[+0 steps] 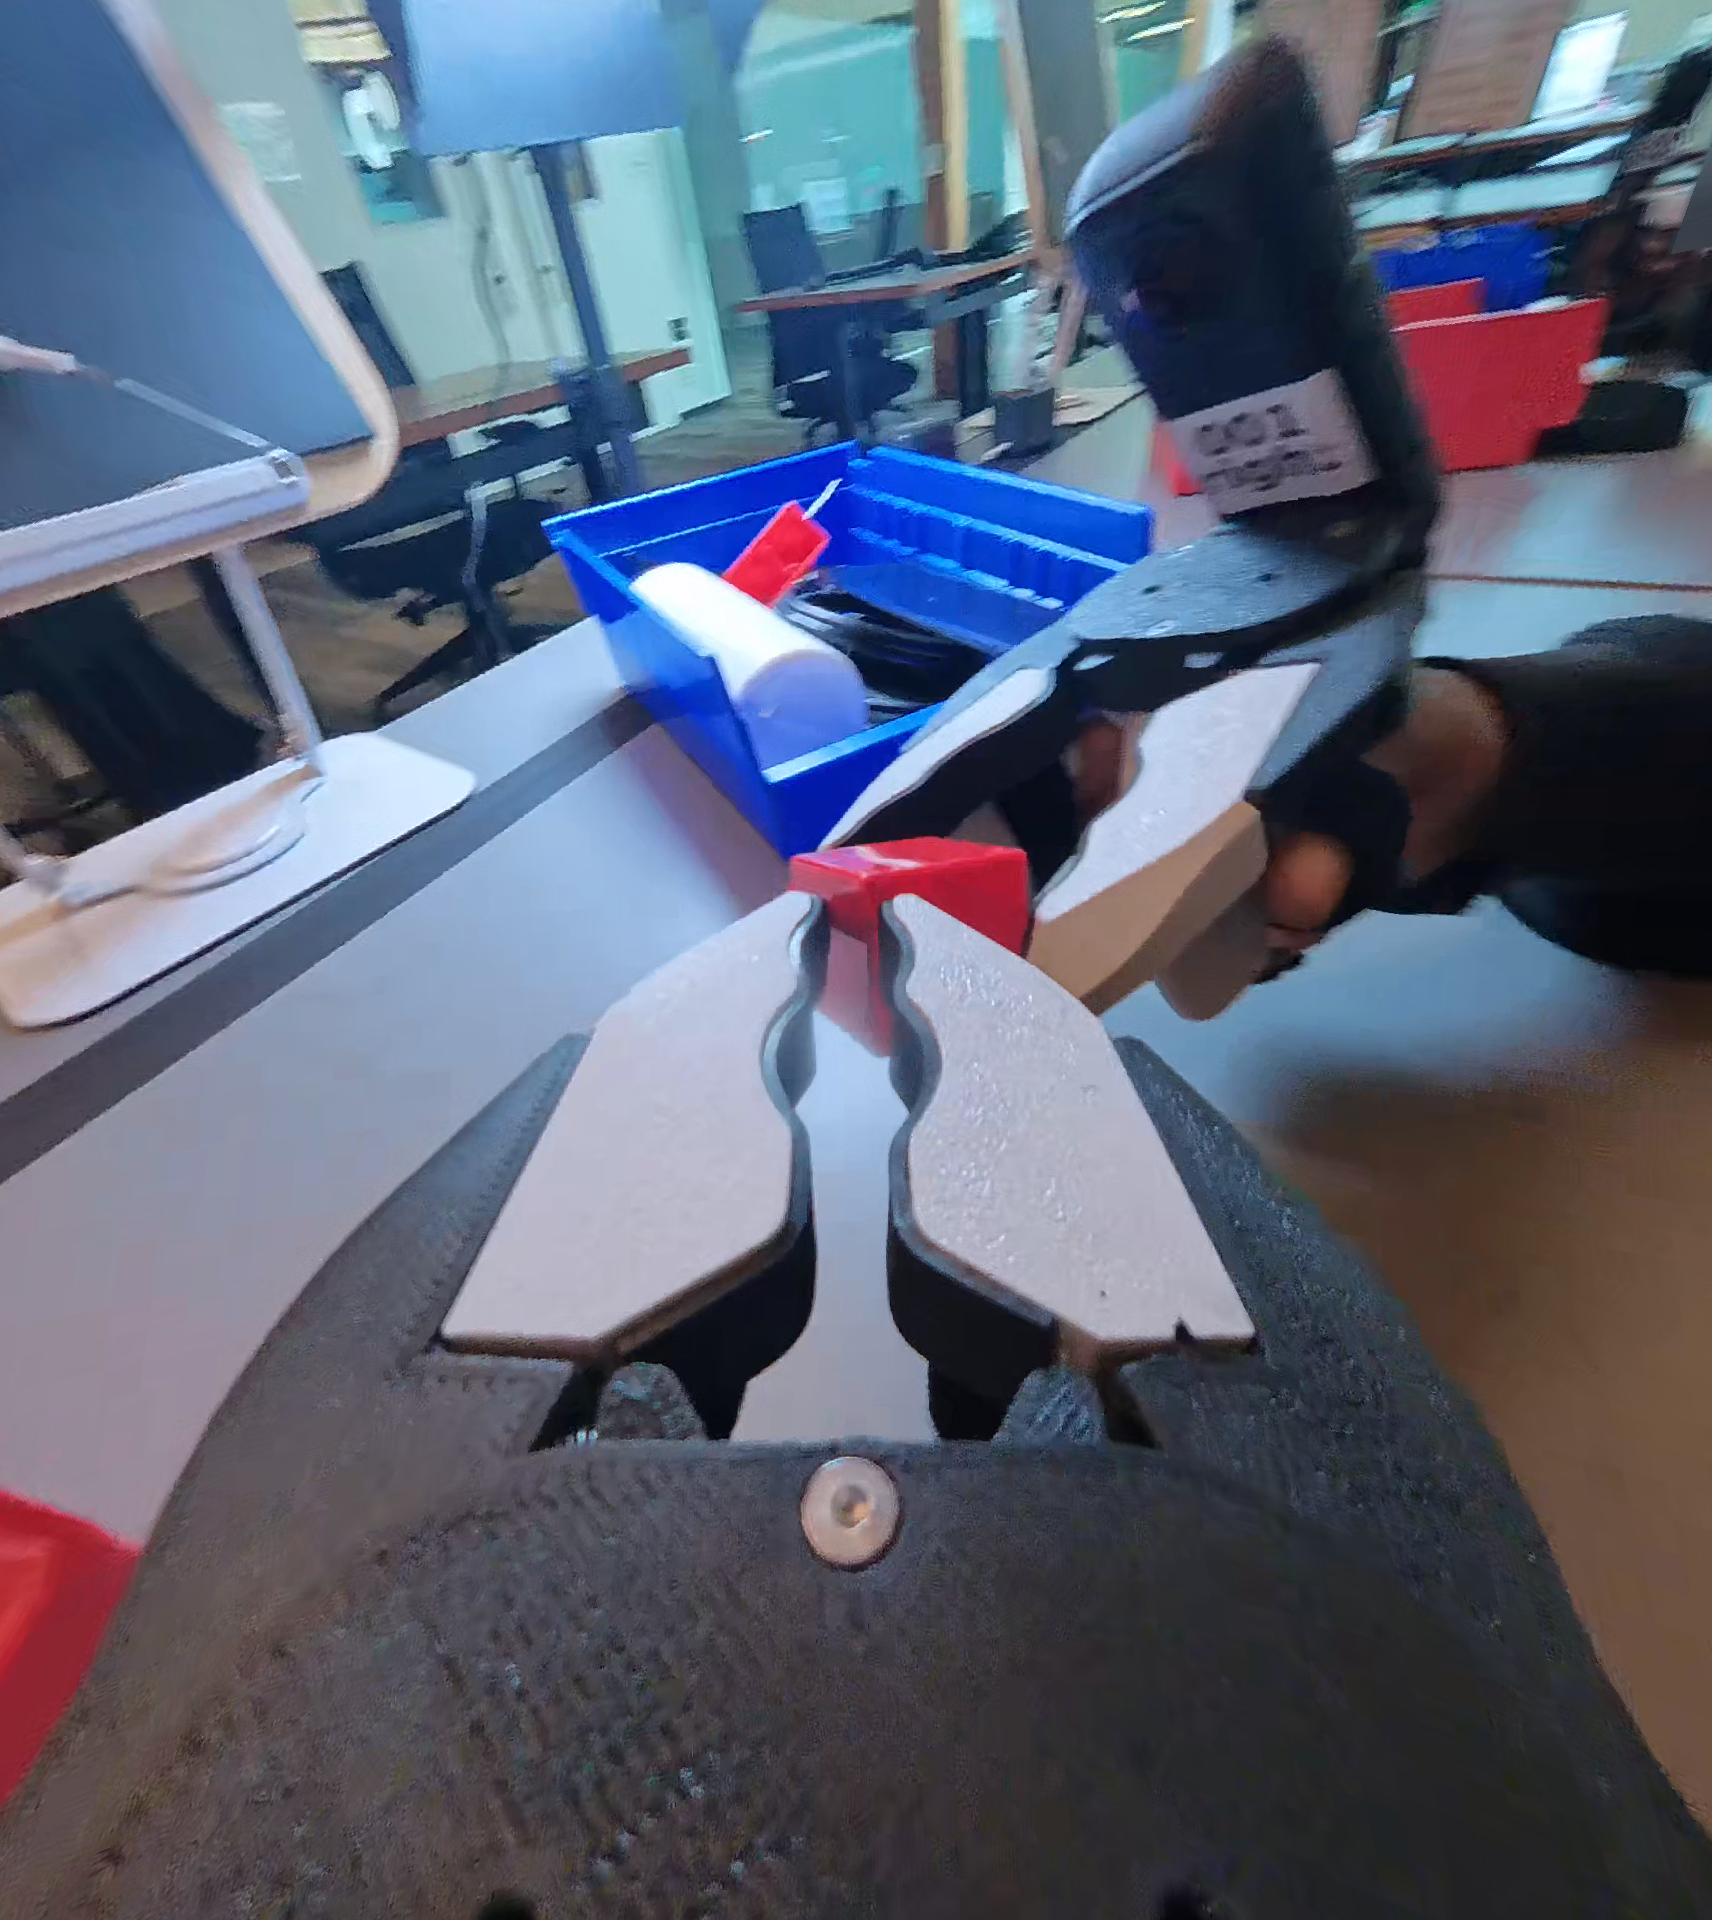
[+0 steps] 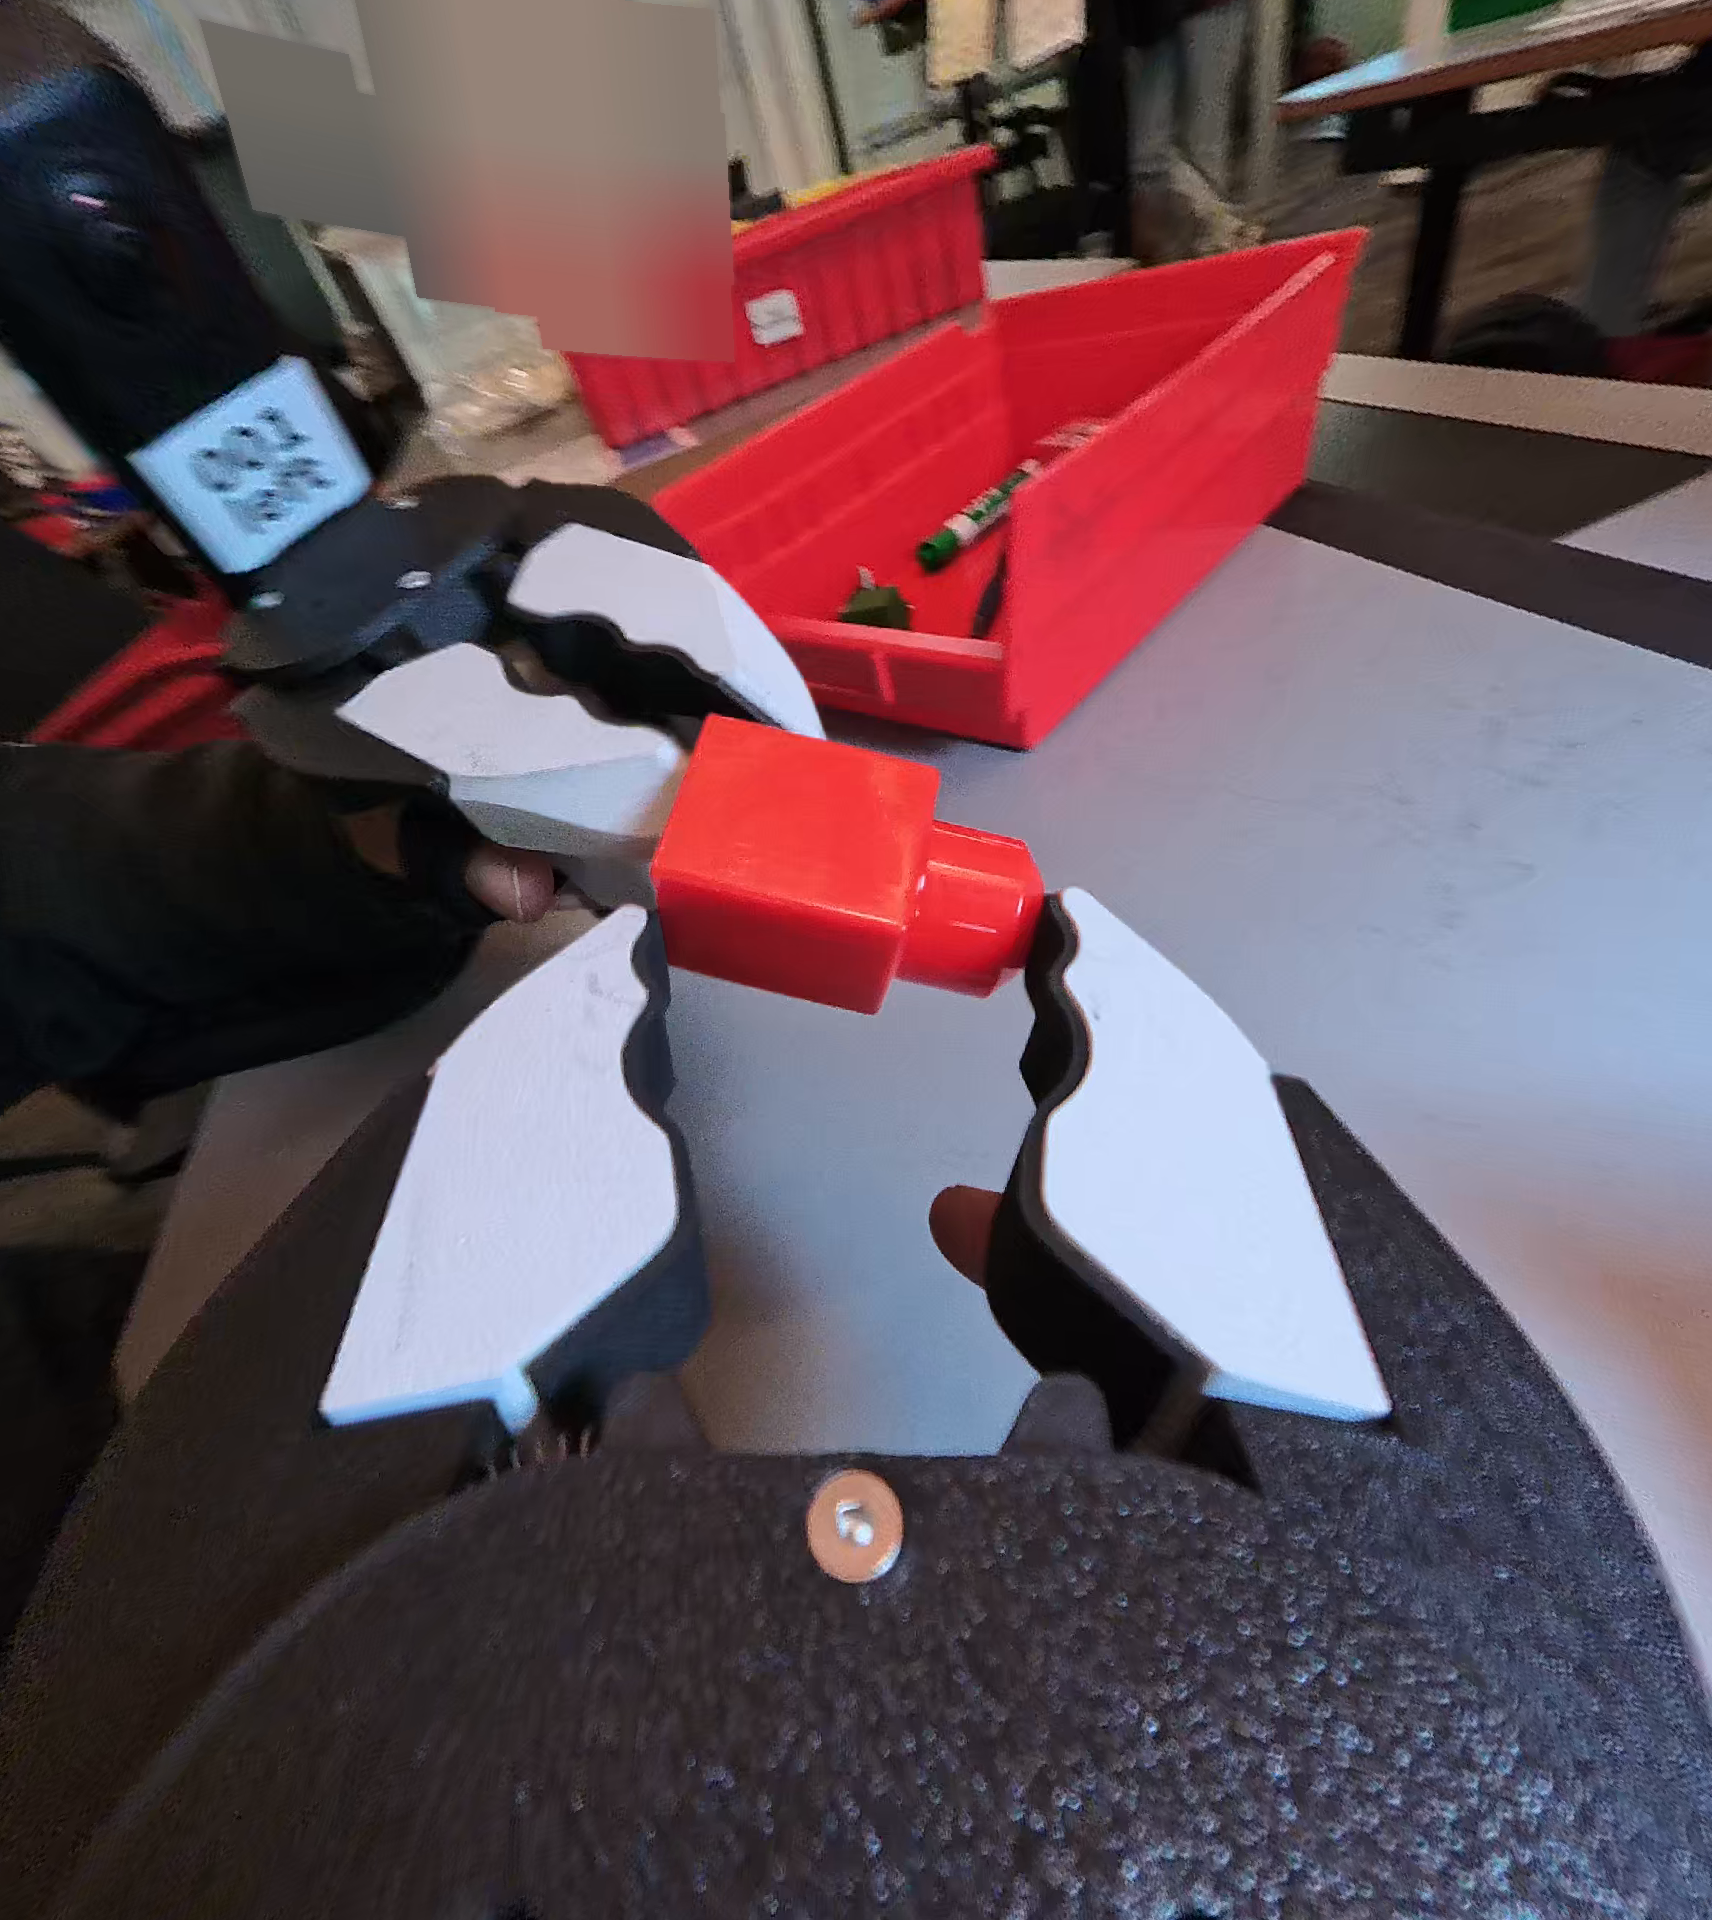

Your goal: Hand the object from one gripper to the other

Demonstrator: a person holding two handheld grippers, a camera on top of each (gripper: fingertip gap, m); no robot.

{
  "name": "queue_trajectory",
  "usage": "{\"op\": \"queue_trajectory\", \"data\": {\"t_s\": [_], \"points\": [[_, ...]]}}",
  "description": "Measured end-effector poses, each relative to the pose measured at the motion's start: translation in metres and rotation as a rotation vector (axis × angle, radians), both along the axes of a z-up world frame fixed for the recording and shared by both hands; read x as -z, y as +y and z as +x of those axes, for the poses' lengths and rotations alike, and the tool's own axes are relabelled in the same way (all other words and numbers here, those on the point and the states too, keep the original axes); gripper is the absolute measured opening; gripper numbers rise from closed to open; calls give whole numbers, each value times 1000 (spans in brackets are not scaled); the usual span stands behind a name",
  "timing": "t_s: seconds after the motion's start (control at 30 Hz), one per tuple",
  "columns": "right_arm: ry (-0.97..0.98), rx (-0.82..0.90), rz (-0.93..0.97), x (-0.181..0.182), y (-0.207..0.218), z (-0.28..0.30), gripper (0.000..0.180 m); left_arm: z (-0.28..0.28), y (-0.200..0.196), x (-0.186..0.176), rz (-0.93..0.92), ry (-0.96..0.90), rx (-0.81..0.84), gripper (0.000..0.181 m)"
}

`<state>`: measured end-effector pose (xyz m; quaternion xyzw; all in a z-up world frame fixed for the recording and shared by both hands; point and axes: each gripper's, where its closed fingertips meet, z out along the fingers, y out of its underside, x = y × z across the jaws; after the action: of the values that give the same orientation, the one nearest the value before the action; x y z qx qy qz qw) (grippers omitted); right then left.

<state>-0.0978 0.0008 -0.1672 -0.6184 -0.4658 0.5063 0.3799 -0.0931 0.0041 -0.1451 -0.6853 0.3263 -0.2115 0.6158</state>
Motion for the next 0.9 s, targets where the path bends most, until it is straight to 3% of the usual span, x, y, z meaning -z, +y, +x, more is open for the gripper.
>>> {"op": "queue_trajectory", "data": {"t_s": [0.17, 0.37, 0.6, 0.73, 0.83, 0.9], "points": [[132, -232, -34, -20, -18, 18, 67, 6, -20, -16, -97, -181, 244, 36], [145, -281, 135, -22, -26, 25, 66, 11, -29, -8, -554, -537, 486, 51], [-17, -314, 471, -1, -44, 19, 66, 17, -33, 3, -806, -653, 558, 59], [-107, -304, 616, 9, -47, 17, 66, 31, -44, 18, -866, -564, 586, 44], [-97, -183, 630, 2, -28, 15, 63, 24, -29, 9, -800, -630, 505, 39], [-63, -1, 648, -12, -2, 17, 57, 8, -12, 1, -723, -699, 406, 38]]}}
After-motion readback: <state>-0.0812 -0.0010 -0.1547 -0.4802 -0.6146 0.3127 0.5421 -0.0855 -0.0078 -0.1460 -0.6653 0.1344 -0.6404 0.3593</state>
